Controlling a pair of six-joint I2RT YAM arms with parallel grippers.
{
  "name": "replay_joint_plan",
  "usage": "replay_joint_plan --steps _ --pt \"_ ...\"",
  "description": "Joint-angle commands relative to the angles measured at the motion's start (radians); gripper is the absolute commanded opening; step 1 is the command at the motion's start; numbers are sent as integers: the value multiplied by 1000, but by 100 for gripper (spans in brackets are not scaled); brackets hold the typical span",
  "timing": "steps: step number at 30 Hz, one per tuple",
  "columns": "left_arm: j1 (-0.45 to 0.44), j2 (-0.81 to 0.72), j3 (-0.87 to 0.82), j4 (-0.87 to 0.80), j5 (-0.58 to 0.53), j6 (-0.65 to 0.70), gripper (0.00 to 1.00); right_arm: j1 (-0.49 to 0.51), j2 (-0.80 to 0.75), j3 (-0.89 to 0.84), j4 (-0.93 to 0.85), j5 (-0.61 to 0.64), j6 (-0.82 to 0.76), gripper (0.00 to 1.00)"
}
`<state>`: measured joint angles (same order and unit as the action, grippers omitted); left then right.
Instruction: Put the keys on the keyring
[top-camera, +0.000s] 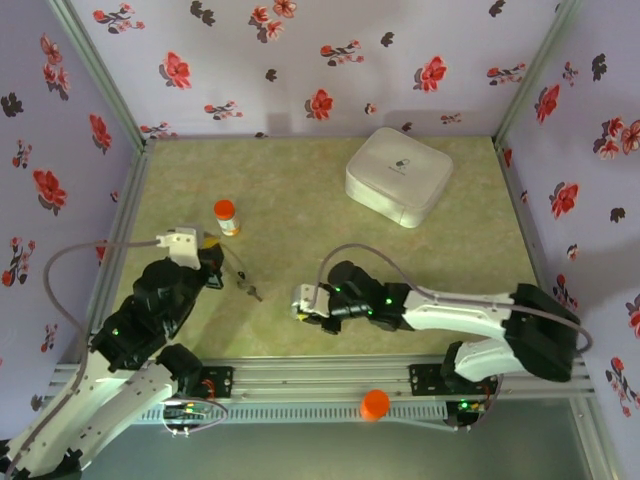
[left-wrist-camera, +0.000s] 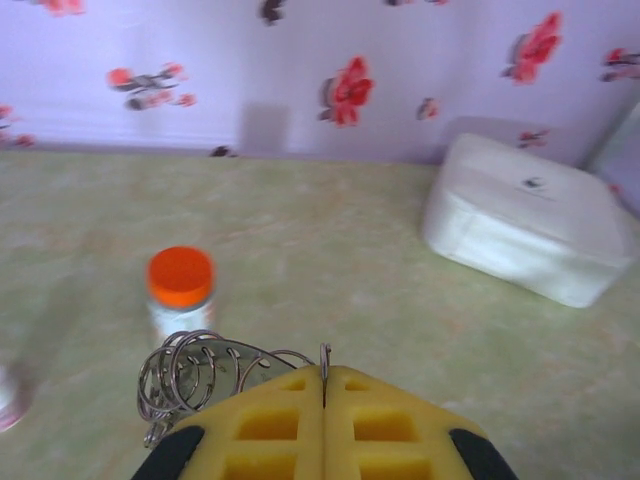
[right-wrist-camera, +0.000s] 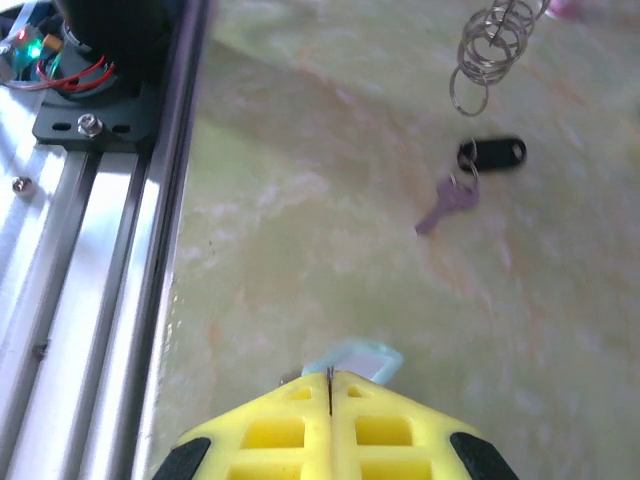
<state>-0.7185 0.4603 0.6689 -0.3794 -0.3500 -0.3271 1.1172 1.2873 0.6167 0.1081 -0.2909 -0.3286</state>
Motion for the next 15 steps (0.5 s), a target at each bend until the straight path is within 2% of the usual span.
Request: replay_joint_plan --steps 1,4,8,15 --pt "2 81 -27 244 189 80 0 -8 -126 -76 30 130 318 0" --pt "-9 186 -15 333 244 111 0 -18 -252 -117 -44 290 504 0" --pt "-37 320 12 415 312 159 0 -42 -379 -134 -174 393 677 0" --pt "-87 492 19 527 480 237 0 -83 -385 -26 -489 473 867 0"
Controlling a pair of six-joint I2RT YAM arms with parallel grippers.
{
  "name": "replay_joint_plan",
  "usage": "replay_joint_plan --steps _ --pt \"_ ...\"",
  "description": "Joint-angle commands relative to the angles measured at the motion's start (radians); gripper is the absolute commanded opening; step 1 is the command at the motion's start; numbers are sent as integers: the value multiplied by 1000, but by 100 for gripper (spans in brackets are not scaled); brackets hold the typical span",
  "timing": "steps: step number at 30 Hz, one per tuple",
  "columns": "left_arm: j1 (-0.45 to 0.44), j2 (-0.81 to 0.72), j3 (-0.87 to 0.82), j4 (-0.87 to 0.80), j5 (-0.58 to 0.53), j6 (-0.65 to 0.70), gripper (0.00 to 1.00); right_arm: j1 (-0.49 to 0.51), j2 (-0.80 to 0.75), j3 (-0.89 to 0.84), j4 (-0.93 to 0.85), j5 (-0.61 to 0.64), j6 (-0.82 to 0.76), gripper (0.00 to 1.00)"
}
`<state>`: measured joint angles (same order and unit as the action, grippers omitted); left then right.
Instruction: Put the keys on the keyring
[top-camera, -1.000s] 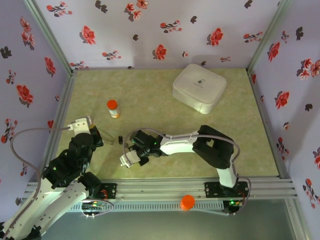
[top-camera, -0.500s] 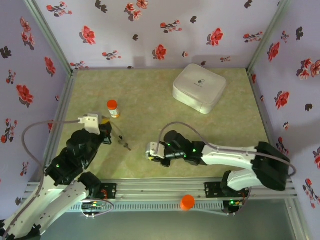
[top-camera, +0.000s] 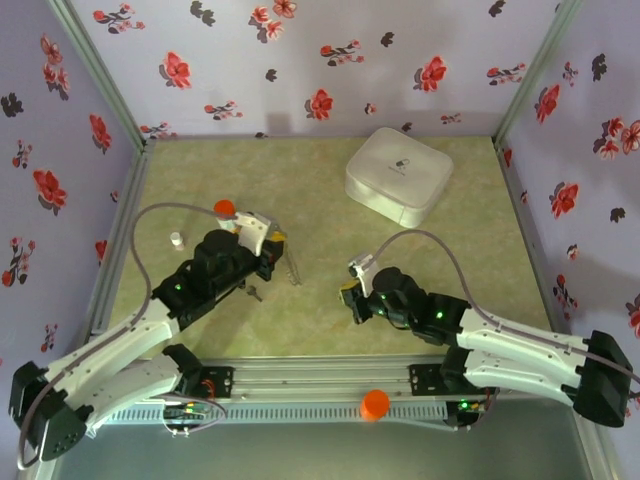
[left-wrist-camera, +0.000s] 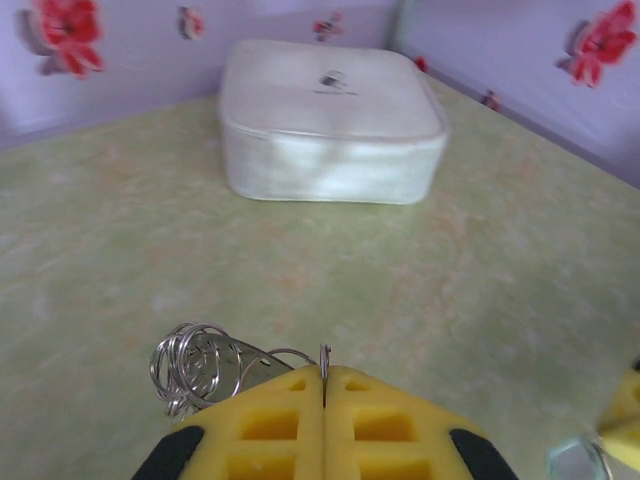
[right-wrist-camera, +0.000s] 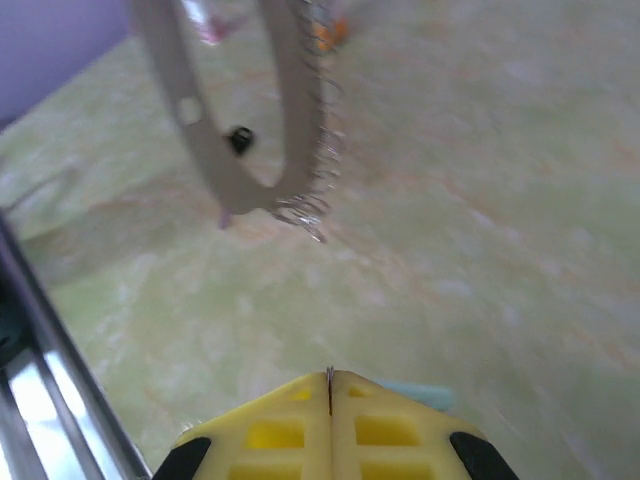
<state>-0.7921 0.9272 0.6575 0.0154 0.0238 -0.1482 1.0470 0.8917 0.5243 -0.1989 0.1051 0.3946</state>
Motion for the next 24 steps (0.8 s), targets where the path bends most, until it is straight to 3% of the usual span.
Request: replay_joint_plan --steps 1,8,16,24 --pt "-17 46 31 141 111 58 0 -15 20 82 -224 79 161 0" --pt "-43 152 47 97 110 89 0 -18 29 95 -278 17 184 0" --pt "-82 229 2 160 259 84 0 -34 -130 -52 59 -198 132 0" --pt "-127 274 -3 171 368 110 0 -43 -173 -75 117 -275 60 0"
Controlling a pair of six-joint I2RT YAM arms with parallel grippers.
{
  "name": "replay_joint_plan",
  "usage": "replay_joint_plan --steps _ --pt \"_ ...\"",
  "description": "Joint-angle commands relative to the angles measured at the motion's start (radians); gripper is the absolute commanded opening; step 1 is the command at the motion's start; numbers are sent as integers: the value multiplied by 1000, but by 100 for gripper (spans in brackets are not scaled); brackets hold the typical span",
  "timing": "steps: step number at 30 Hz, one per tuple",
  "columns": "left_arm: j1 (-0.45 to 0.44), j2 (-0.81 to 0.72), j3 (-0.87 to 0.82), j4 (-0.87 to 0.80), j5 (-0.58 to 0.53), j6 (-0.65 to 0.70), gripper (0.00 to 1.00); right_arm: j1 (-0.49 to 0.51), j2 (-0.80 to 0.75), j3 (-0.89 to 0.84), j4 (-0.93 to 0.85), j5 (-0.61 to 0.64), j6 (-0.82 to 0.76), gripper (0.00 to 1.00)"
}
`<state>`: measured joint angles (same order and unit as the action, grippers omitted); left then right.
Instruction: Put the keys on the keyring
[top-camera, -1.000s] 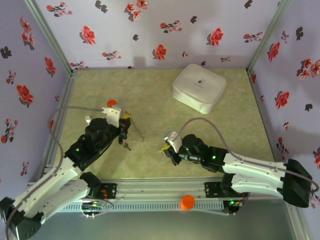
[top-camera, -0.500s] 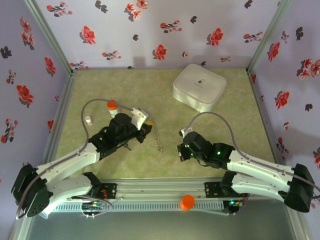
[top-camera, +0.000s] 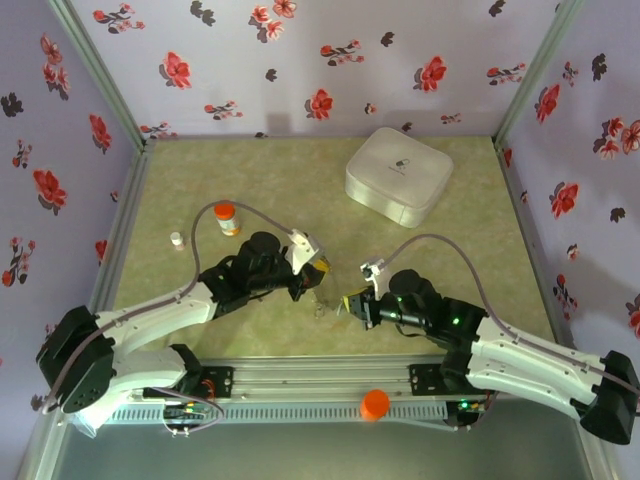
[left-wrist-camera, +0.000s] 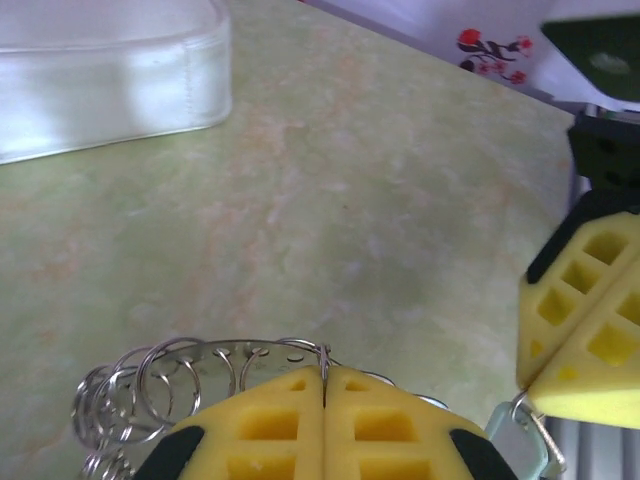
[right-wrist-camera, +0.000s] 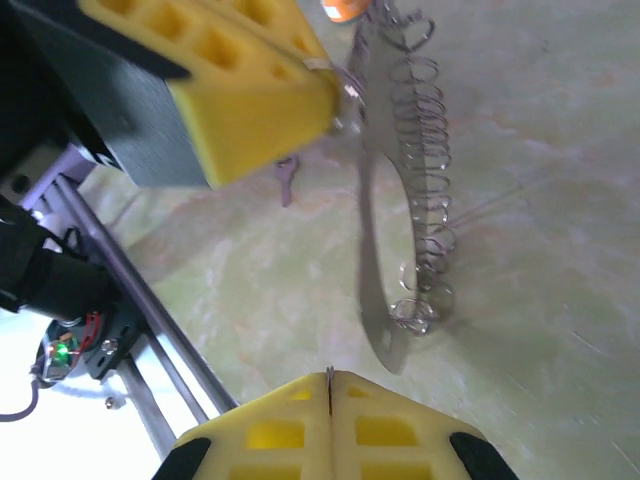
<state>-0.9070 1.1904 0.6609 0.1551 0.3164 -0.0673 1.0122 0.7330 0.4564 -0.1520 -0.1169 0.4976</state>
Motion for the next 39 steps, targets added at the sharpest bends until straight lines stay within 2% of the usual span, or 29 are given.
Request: replay_joint_plan --steps 1,9,17,23,28,39 --pt "-14 12 -10 35 95 29 0 -8 -16 -4 71 -48 -51 0" --pt "-26 -8 -35 64 108 81 0 -10 -31 65 -14 23 -133 0" --pt "-36 -24 -35 60 108 119 0 -10 2 212 -266 114 -290 0" --pt "-74 -67 -64 98 108 246 0 -18 54 257 -265 13 -311 0" --pt "-100 -123 -88 109 48 345 0 -23 71 263 -262 -61 -338 0" --pt "-108 -149 -85 78 29 341 0 -25 98 259 -162 -135 -331 0"
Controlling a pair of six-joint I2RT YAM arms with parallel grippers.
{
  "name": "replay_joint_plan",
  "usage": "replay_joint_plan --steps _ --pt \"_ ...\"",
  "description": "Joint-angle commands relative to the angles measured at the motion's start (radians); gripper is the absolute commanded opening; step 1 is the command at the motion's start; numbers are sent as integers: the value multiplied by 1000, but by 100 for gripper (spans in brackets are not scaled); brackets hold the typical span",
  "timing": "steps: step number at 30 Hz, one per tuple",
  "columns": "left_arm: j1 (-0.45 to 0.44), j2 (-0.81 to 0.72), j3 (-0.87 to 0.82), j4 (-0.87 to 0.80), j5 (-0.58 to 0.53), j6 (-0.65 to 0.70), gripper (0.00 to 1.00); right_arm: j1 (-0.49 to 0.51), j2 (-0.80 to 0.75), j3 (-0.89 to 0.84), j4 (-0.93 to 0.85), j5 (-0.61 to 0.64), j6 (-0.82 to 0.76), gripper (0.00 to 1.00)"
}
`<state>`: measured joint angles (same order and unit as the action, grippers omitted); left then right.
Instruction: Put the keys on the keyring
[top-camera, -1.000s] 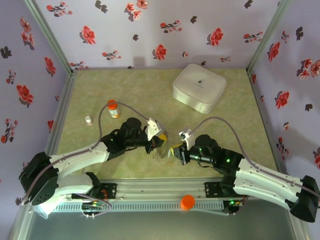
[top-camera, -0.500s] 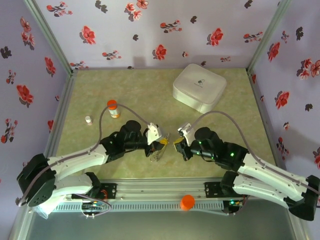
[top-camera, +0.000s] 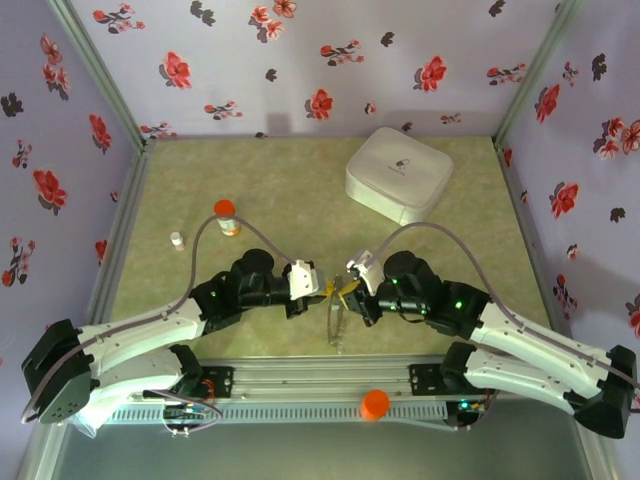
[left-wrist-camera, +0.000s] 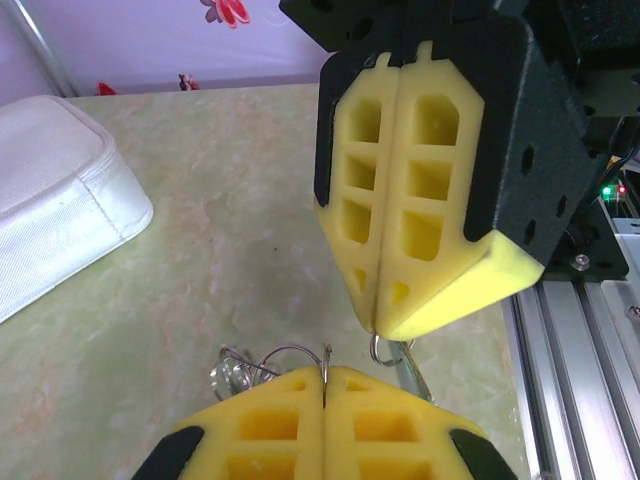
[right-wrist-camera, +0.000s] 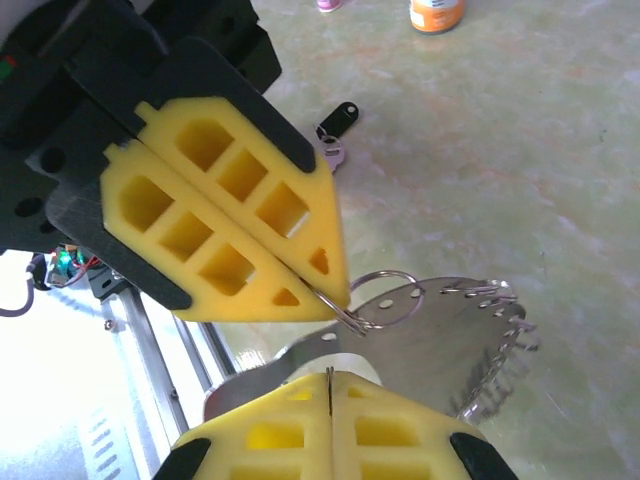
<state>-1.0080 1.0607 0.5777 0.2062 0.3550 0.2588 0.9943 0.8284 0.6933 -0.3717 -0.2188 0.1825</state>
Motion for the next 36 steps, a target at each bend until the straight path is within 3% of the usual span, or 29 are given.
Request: replay_joint_plan --steps 1,36 --pt "-6 -19 -1 28 -11 9 0 -8 2 21 66 -28 -16 0" --pt "-6 -41 -11 25 -7 -20 0 -7 34 11 89 144 -3 0"
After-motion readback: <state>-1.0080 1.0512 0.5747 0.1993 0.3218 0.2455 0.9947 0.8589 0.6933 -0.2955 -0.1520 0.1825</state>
